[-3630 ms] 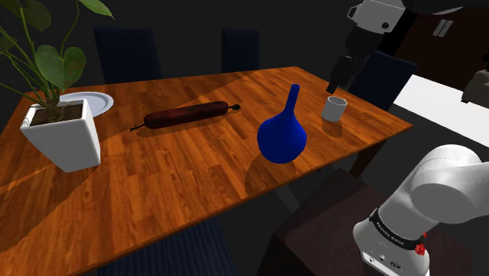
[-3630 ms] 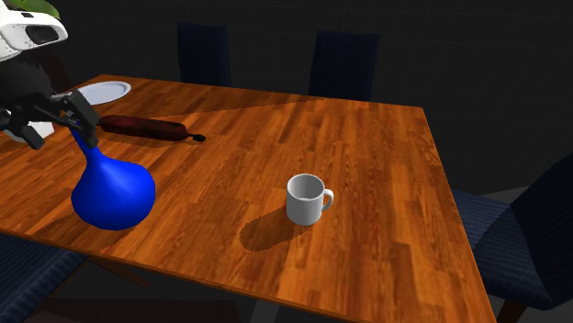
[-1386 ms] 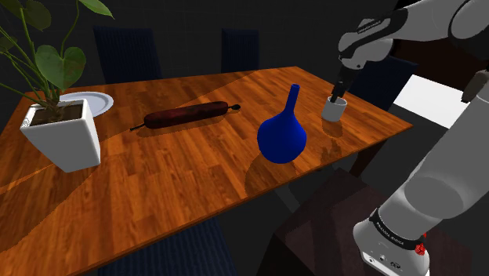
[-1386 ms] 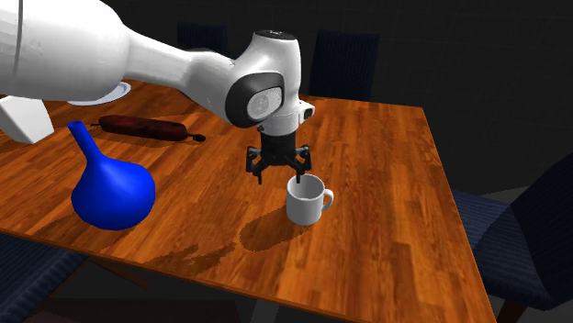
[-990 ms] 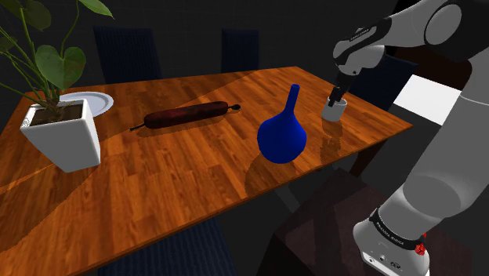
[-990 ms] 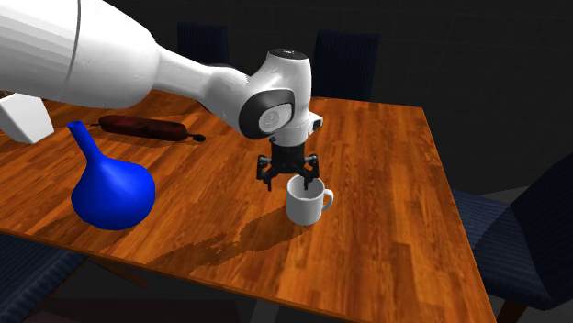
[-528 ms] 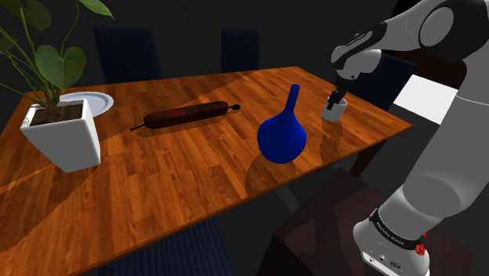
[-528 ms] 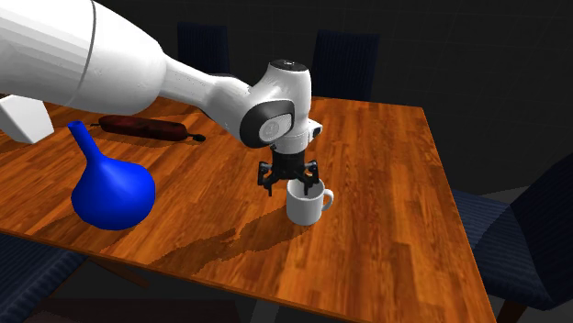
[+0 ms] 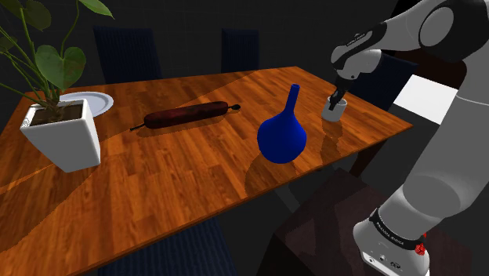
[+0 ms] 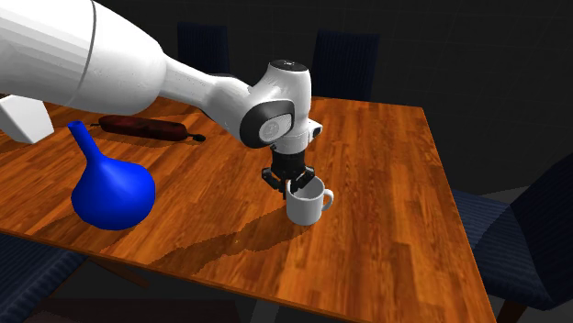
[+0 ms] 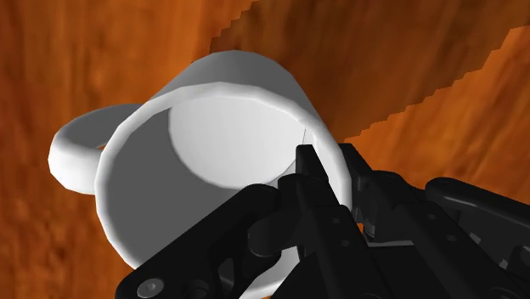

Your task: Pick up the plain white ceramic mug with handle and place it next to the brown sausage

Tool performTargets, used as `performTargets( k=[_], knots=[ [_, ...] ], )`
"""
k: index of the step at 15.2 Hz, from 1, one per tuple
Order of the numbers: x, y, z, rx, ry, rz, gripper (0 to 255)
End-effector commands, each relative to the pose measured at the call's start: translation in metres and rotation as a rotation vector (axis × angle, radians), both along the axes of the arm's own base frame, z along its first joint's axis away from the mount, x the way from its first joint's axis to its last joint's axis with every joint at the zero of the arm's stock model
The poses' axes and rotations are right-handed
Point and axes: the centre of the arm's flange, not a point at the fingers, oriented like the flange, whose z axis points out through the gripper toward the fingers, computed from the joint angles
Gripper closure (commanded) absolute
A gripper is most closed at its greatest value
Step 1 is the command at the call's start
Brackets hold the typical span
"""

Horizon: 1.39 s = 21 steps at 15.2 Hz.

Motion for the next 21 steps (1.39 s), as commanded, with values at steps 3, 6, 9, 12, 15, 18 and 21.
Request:
performTargets(
  k=[3, 6, 9, 12, 15, 18, 21],
  knots=[
    [0.000, 0.000, 0.000, 0.000, 0.000, 0.000, 255],
    [0.000, 0.000, 0.000, 0.000, 0.000, 0.000, 255],
    [0.000, 0.000, 0.016, 0.000, 0.000, 0.000, 255],
    [0.000, 0.000, 0.032, 0.000, 0.000, 0.000, 255],
    [0.000, 0.000, 0.047, 0.000, 0.000, 0.000, 255],
    [0.000, 0.000, 0.063, 0.000, 0.000, 0.000, 255],
    [0.000, 0.000, 0.079, 0.000, 0.000, 0.000, 255]
  ],
)
